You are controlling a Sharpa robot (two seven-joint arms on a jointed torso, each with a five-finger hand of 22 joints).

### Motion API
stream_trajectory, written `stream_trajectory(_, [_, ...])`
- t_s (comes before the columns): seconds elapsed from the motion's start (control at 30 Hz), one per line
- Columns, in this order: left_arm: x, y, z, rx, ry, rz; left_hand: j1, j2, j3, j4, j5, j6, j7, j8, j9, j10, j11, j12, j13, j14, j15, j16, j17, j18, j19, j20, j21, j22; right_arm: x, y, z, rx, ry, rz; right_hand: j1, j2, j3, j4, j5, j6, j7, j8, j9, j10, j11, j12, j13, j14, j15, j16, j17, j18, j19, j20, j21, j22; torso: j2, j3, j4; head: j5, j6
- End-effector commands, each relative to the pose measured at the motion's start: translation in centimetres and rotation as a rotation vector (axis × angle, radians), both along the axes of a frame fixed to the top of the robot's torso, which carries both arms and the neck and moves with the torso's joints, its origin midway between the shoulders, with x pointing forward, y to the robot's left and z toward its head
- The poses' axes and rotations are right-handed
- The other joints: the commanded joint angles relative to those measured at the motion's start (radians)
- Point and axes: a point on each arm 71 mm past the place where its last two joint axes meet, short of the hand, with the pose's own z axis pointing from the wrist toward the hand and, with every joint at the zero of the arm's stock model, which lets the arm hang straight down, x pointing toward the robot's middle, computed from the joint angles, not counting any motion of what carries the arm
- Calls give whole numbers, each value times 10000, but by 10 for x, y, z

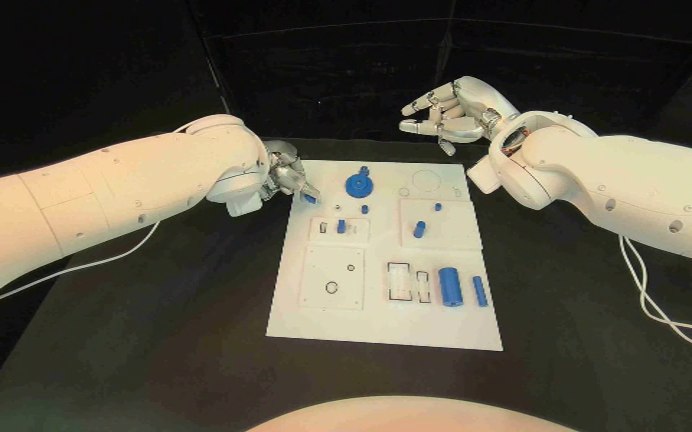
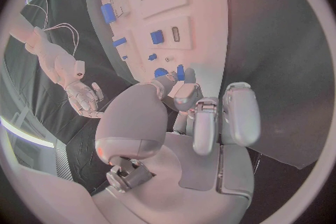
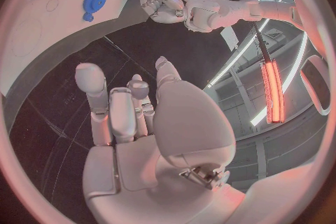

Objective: Assemble the parts on the task board

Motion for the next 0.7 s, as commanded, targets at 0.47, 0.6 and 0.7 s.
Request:
stream_trajectory(0.47, [-33,-9,-7,-353,-1344,-262,-213,-107,1662,-1456,39,14,-10,153,49,59,-16,-107,-165,1074,13,31,2635,-71,3,41,-28,19,1,-1,1,-21,-33,4,16,119,-47,2,37,-77,-3,42,-3,-34,7,12,-6,165,-32,-29,13,114,3,25,-36,-4,7,1,-29,80,-65])
stream_trajectory(0.6, [-39,-14,-13,-48,-1107,-562,-224,-117,1676,-1460,39,16,-12,163,53,53,-18,-126,-191,1074,12,31,2635,-72,5,40,-26,23,2,-1,0,-24,-34,-21,16,119,-47,2,37,-77,-3,42,-3,-34,7,12,-6,165,-32,-29,13,114,3,25,-36,-4,12,9,-36,75,-65])
stream_trajectory(0.7, [-40,-16,-15,128,-1014,-654,-232,-119,1692,-1461,40,16,-14,172,56,11,-19,-206,-292,1074,12,31,2635,-67,-2,40,-43,6,2,0,0,-18,-38,-30,20,126,-48,4,40,-77,-3,43,-3,-37,7,10,-9,166,-32,-29,14,115,3,25,-38,-6,17,11,-29,80,-76])
